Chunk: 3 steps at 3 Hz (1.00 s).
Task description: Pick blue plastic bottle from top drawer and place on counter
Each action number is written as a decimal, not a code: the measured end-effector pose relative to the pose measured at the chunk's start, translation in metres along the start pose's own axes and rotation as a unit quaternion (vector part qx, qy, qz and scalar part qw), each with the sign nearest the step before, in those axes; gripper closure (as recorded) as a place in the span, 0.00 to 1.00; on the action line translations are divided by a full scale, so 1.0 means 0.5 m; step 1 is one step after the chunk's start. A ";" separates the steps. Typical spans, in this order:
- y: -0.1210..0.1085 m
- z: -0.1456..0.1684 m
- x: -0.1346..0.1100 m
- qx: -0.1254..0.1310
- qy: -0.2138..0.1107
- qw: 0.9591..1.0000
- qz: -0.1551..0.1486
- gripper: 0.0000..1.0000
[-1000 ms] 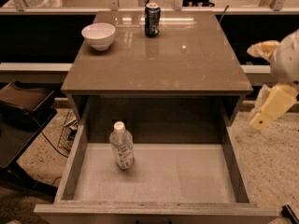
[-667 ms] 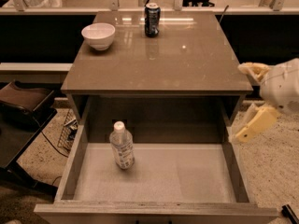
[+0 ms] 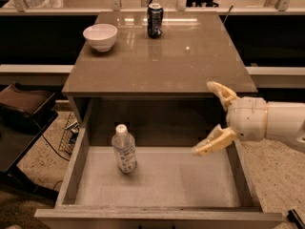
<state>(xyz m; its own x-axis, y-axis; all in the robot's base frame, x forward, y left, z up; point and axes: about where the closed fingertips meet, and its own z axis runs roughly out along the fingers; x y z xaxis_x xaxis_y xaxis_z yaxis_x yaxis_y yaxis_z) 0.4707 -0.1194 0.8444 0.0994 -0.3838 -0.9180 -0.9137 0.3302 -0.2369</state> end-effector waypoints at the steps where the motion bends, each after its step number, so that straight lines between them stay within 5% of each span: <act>1: 0.004 0.011 -0.022 -0.006 -0.007 1.000 -0.004 0.00; 2: 0.007 0.036 -0.003 -0.010 -0.014 1.000 0.006 0.00; 3: 0.032 0.149 0.046 -0.045 -0.043 0.998 0.029 0.00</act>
Offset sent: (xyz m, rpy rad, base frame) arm 0.0104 0.0253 -0.0228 0.0713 0.0315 0.0226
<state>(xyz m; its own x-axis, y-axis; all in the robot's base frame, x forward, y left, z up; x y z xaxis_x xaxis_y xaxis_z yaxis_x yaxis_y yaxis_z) 0.4878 -0.0585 0.7960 0.0756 -0.2888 -0.9544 -0.9500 0.2701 -0.1570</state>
